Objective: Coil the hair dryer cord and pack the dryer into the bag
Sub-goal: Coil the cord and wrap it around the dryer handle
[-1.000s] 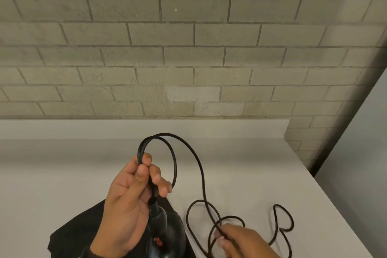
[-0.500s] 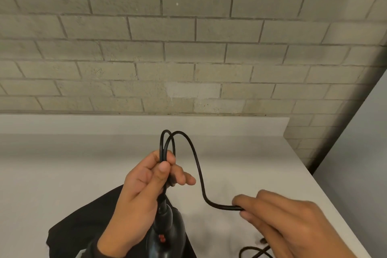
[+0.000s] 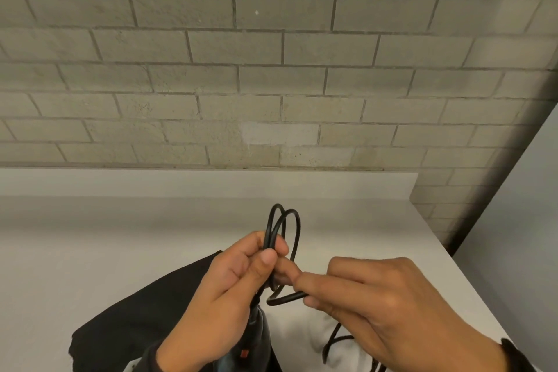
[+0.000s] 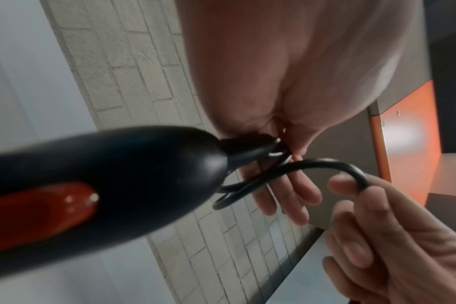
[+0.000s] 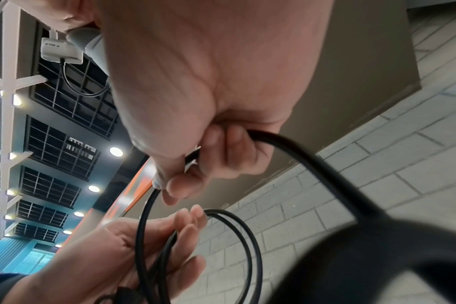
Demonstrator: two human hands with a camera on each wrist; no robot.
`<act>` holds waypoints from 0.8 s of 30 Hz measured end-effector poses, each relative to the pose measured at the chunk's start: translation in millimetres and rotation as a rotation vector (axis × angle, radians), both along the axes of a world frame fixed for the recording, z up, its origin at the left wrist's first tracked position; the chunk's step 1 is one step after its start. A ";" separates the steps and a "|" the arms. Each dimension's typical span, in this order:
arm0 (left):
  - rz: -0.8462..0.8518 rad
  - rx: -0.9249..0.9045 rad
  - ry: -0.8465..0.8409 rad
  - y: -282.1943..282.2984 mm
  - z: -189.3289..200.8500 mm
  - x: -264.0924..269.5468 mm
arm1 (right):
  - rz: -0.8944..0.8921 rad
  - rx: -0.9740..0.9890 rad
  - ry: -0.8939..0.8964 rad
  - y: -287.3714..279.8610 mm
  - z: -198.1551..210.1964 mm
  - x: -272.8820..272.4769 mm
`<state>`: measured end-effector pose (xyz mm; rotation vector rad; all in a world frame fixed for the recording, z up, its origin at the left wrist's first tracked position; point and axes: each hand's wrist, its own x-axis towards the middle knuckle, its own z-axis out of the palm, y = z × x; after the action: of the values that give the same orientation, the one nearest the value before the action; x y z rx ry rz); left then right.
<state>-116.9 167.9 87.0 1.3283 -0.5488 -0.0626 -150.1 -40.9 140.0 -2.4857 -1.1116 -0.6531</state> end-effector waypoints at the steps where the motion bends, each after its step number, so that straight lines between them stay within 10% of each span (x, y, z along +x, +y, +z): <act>1: -0.010 0.016 -0.008 -0.2 1.5 -0.6 | 0.005 0.010 0.009 -0.7 1.5 0.9; 18: -0.343 0.104 0.069 3.5 4.2 1.1 | -0.079 0.122 0.055 -14.0 -0.2 17.6; 24: -0.303 0.079 0.120 4.0 -0.2 2.8 | 0.096 0.570 0.584 -17.1 -8.8 19.0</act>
<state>-114.1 171.9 86.7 1.2989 -0.6466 -0.4143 -131.1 -58.0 131.2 -1.9221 -0.6896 -0.1507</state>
